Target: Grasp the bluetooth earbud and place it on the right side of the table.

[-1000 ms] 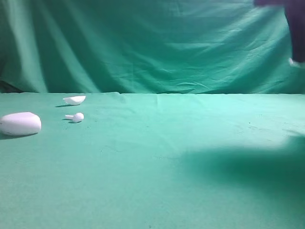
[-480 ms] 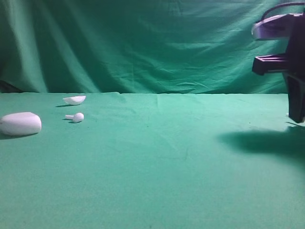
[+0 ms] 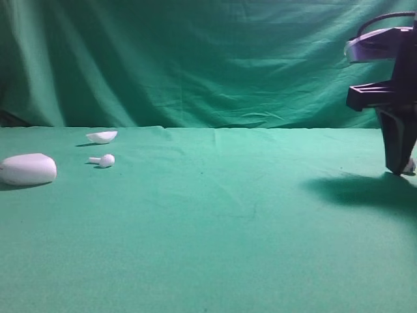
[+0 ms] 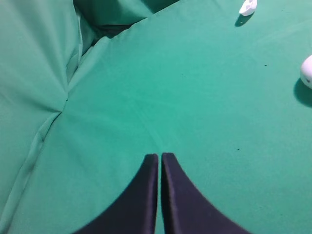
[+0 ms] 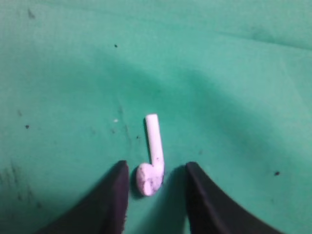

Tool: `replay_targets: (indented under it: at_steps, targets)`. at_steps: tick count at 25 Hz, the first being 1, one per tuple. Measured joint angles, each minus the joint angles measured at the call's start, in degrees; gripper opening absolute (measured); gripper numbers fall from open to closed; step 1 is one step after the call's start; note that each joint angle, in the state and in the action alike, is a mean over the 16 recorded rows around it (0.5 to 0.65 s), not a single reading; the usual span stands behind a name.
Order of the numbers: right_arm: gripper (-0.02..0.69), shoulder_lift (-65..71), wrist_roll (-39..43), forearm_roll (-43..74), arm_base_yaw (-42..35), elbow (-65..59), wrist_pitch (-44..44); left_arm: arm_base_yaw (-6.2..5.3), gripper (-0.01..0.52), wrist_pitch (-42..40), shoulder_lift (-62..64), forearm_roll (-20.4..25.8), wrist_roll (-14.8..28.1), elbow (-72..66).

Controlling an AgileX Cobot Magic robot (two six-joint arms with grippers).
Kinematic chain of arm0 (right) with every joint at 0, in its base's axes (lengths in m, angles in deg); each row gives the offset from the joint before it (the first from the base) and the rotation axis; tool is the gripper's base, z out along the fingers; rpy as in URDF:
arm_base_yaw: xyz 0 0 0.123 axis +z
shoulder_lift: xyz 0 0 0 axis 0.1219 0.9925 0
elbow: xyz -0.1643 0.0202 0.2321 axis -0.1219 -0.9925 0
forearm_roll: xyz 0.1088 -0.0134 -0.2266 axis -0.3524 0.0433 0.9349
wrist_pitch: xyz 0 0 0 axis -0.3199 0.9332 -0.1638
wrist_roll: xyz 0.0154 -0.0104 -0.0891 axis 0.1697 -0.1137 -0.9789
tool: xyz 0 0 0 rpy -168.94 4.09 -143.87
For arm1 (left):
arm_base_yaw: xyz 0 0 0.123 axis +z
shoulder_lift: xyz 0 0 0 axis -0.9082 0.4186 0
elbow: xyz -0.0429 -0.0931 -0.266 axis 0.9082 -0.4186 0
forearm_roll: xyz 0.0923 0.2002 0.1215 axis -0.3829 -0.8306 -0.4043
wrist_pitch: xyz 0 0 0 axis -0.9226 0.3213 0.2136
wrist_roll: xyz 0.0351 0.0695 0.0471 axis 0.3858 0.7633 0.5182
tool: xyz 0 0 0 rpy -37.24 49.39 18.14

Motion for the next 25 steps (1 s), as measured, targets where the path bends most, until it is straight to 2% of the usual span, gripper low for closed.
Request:
replay_targets:
  at_steps: [6,10,12,22,25]
  targets:
    - [0.347,-2.12,0.01,-0.41,-0.09,0.11,1.59,0.0,0.0,0.0,0.0,0.0,0.0,0.0]
    - [0.357,-7.3,-0.11,-0.91,-0.14,0.14,3.97,0.0,0.0,0.0,0.0,0.0,0.0,0.0]
    - [0.323,-11.22,-0.25,-1.2,-0.14,0.14,5.49,0.0,0.0,0.0,0.0,0.0,0.0,0.0]
    - [0.067,-39.99,-2.66,-4.04,-0.14,-1.27,13.99,0.0,0.0,0.0,0.0,0.0,0.0,0.0]
    - [0.016,-49.39,-4.16,-5.5,-0.14,-3.22,15.66,0.0,0.0,0.0,0.0,0.0,0.0,0.0]
